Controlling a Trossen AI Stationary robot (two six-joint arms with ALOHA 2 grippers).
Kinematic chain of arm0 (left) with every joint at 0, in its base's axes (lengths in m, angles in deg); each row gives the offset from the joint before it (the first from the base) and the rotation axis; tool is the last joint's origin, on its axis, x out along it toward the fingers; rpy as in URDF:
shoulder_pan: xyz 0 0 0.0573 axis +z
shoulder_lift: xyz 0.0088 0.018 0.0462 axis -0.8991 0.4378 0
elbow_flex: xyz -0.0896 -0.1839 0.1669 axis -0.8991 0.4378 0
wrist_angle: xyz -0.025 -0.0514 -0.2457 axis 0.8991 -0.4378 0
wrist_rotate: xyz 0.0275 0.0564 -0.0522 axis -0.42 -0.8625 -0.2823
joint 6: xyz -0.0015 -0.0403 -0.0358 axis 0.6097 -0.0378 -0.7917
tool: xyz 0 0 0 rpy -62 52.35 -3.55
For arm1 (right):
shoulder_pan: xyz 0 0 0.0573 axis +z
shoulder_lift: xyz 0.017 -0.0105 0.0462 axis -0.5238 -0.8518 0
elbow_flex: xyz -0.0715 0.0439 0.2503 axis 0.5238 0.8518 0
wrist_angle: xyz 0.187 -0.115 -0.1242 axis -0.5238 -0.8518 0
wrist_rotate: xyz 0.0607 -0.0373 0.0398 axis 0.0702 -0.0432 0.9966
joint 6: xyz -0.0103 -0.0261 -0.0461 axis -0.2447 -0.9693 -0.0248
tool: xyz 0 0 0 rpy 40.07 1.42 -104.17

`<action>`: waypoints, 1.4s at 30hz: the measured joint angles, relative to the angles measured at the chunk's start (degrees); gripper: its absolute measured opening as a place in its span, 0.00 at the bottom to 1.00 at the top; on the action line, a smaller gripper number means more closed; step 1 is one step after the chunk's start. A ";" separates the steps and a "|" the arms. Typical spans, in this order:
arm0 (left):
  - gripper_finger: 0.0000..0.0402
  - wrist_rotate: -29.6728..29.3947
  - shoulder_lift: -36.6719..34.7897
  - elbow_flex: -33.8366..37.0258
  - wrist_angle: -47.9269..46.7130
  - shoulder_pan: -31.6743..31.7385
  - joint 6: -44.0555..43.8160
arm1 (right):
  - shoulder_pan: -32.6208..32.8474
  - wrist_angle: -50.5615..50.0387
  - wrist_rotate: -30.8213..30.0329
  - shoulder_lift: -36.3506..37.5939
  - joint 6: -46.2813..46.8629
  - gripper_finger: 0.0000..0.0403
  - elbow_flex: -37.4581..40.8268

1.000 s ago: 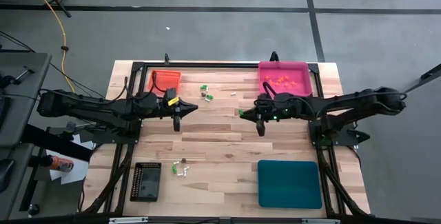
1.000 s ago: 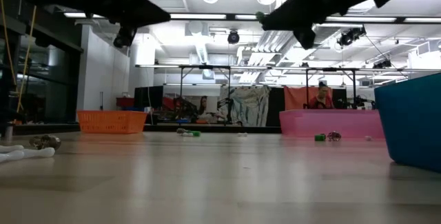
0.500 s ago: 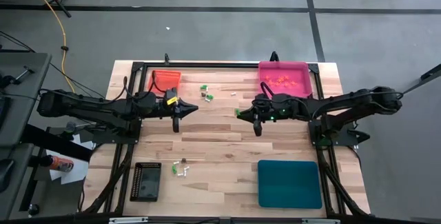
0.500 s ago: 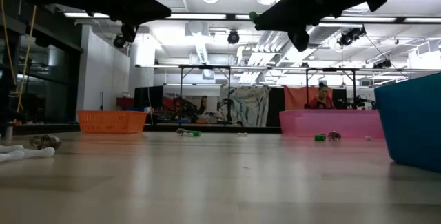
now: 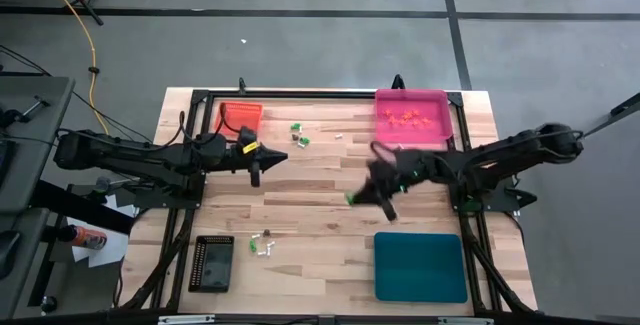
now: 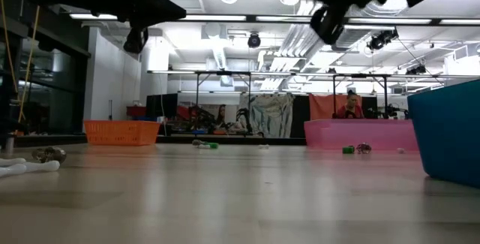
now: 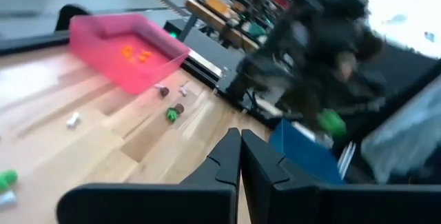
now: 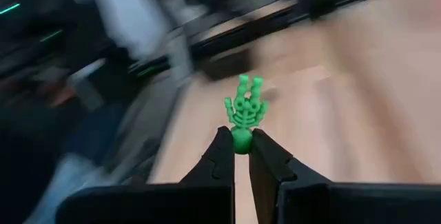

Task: Sort Halloween decoration
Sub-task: Put the green skeleton toy into the blue bin

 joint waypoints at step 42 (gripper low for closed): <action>0.00 -4.57 0.00 0.02 -0.14 -6.16 -2.63 | 27.23 -60.16 -9.67 -24.85 29.58 0.04 -21.42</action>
